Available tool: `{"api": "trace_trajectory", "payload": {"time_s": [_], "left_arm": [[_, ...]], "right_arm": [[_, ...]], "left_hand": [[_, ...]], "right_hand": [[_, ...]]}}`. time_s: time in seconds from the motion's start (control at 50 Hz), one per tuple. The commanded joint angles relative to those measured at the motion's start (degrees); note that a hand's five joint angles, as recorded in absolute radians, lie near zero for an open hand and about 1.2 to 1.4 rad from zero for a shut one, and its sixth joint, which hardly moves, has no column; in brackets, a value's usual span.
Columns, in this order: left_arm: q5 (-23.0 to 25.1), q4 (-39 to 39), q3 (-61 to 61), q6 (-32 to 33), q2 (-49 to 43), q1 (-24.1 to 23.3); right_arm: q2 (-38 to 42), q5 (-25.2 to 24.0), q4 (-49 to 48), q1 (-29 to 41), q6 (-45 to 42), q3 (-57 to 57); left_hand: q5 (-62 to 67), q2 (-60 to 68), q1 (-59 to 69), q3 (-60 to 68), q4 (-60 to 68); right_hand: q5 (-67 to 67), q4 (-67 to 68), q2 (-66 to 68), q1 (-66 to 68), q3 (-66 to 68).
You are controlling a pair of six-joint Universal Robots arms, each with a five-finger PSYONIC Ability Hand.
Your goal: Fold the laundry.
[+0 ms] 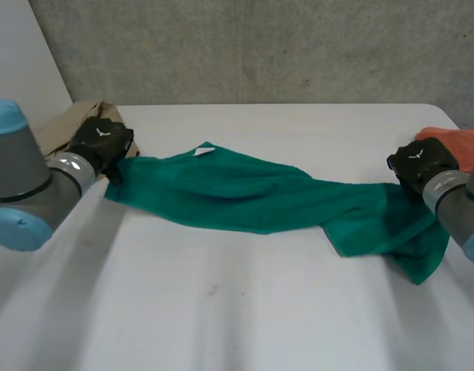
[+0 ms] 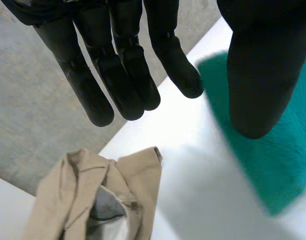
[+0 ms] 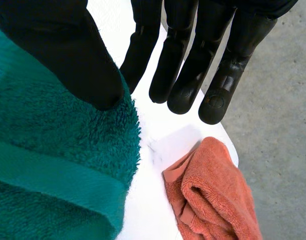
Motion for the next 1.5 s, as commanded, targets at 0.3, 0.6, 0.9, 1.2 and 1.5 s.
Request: {"api": "trace_trajectory", "payload": {"time_s": [0.3,0.6,0.9,1.2,1.5], "left_arm": [[8.24,-1.15,-17.93,-9.3,8.84,0.33],[10.18,3.68,-22.32,-2.88,3.13,1.21],[3.24,6.85,-12.84,-2.27,-5.4,0.07],[2.54,6.77,-7.38,-2.18,-9.53,-0.81],[-1.51,5.63,-14.67,-7.1,13.66,-2.48]], "right_arm": [[-6.63,-5.14,6.54,1.37,-1.79,5.21],[-2.75,-4.96,4.69,1.2,-1.7,6.09],[-2.22,-4.87,3.2,1.29,-1.7,7.84],[-1.52,-4.87,2.41,1.73,-1.79,8.64],[-4.42,-4.43,3.55,1.11,-2.49,5.91]], "left_hand": [[-15.13,-53.91,-53.1,-53.53,-54.05],[3.7,-35.08,-34.27,-34.7,-35.22],[4.39,-34.39,-33.58,-34.01,-34.53],[38.31,-0.48,0.34,-0.1,-0.62],[50.29,11.51,12.32,11.89,11.37]], "right_hand": [[13.2,11.9,12.48,23.39,12.39],[13.2,11.9,12.48,23.39,12.39],[13.2,11.9,12.48,23.39,12.39],[13.2,11.9,12.48,23.39,12.39],[13.2,11.9,12.48,23.39,12.39]]}}
